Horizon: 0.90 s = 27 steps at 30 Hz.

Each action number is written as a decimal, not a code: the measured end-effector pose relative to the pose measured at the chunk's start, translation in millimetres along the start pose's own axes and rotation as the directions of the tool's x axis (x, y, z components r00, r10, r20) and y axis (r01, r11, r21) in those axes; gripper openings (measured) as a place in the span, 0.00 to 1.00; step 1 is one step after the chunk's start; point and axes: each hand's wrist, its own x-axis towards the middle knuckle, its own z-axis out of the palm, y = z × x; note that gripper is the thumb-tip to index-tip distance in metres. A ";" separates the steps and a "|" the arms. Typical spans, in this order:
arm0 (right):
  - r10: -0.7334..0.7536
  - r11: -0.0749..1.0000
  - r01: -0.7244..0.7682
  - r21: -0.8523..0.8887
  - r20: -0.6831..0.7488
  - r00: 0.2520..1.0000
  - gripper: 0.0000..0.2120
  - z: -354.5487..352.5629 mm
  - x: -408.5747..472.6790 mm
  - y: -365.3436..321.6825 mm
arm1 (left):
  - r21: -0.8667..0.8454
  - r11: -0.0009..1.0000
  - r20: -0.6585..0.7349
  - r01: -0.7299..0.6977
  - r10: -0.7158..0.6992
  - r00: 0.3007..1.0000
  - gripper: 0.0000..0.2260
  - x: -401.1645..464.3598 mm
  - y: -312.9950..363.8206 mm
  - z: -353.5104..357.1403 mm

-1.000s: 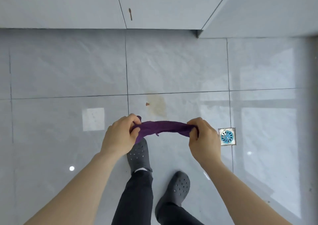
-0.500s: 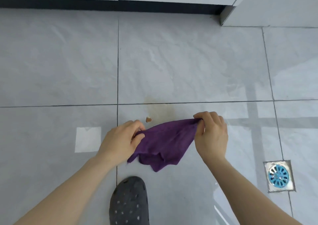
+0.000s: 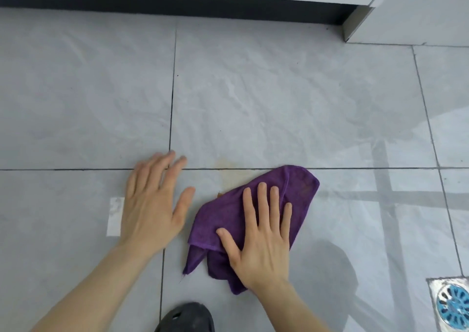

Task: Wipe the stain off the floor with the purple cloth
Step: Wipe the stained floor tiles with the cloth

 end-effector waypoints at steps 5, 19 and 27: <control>-0.037 0.993 0.035 -0.113 -0.019 0.999 0.40 5.4 29.3 13.0 | 0.066 0.988 0.082 0.140 -0.145 0.986 0.30 14.1 -20.7 24.1; -0.096 0.994 0.089 -0.069 -0.098 0.991 0.26 -3.8 97.1 13.1 | 0.097 0.988 0.037 0.120 -0.124 0.992 0.32 13.4 -30.3 35.7; -0.045 0.982 0.079 0.172 -0.194 0.980 0.18 -17.8 112.3 3.3 | 0.087 0.989 0.042 0.116 -0.120 0.992 0.31 12.2 -29.9 33.2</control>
